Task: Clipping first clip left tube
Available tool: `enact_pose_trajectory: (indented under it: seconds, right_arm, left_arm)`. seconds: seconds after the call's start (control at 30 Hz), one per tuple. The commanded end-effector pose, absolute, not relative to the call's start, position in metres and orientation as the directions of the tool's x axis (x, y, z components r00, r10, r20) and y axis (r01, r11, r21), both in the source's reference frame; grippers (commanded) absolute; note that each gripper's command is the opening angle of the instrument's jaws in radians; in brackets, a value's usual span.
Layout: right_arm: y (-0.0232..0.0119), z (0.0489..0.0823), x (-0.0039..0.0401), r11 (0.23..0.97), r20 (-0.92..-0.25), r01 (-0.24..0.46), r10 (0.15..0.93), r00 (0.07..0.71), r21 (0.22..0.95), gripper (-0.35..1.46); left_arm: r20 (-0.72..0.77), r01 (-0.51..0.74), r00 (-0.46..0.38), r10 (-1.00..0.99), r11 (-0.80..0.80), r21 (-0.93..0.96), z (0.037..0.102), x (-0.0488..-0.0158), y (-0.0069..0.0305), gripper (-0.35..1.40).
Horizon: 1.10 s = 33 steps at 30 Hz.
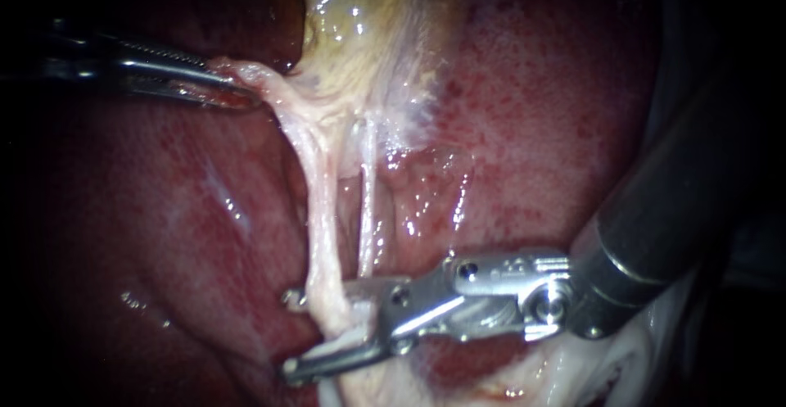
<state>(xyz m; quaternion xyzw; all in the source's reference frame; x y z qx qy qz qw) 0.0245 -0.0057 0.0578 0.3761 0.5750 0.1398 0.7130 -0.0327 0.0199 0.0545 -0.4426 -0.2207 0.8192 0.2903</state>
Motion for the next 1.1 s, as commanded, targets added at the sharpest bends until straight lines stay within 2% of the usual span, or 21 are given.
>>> enact_pose_trajectory:
  seconds: [0.03, 0.23, 0.47, 0.7, 0.77, 0.87, 1.1]
  right_arm:
    - [-0.0056, 0.0576, 0.0244, 0.678, -0.714, 0.233, 0.632, 0.301, 0.697, 0.48]
    - [-0.0049, 0.0573, 0.0236, 0.674, -0.712, 0.236, 0.635, 0.300, 0.700, 0.39]
    - [-0.0045, 0.0578, 0.0226, 0.672, -0.712, 0.240, 0.634, 0.301, 0.700, 0.11]
    - [-0.0045, 0.0578, 0.0222, 0.653, -0.691, 0.233, 0.654, 0.308, 0.721, -0.35]
    - [-0.0044, 0.0579, 0.0221, 0.637, -0.674, 0.225, 0.669, 0.313, 0.737, -0.35]
    - [-0.0043, 0.0579, 0.0219, 0.575, -0.606, 0.196, 0.724, 0.331, 0.794, -0.35]
    - [-0.0043, 0.0579, 0.0217, 0.570, -0.601, 0.196, 0.727, 0.332, 0.798, -0.35]
  left_arm:
    - [-0.597, -0.280, -0.440, 0.671, -0.734, -0.619, 0.0545, -0.0327, 0.0199, -0.35]
    - [-0.597, -0.280, -0.440, 0.671, -0.734, -0.619, 0.0545, -0.0327, 0.0199, -0.35]
    - [-0.597, -0.280, -0.440, 0.671, -0.734, -0.619, 0.0545, -0.0327, 0.0199, -0.35]
    - [-0.597, -0.280, -0.440, 0.671, -0.734, -0.619, 0.0545, -0.0327, 0.0200, -0.35]
    - [-0.597, -0.280, -0.440, 0.671, -0.734, -0.619, 0.0545, -0.0327, 0.0200, -0.35]
    - [-0.597, -0.280, -0.440, 0.671, -0.734, -0.619, 0.0545, -0.0327, 0.0200, -0.35]
    - [-0.597, -0.280, -0.440, 0.671, -0.734, -0.619, 0.0545, -0.0327, 0.0200, -0.35]
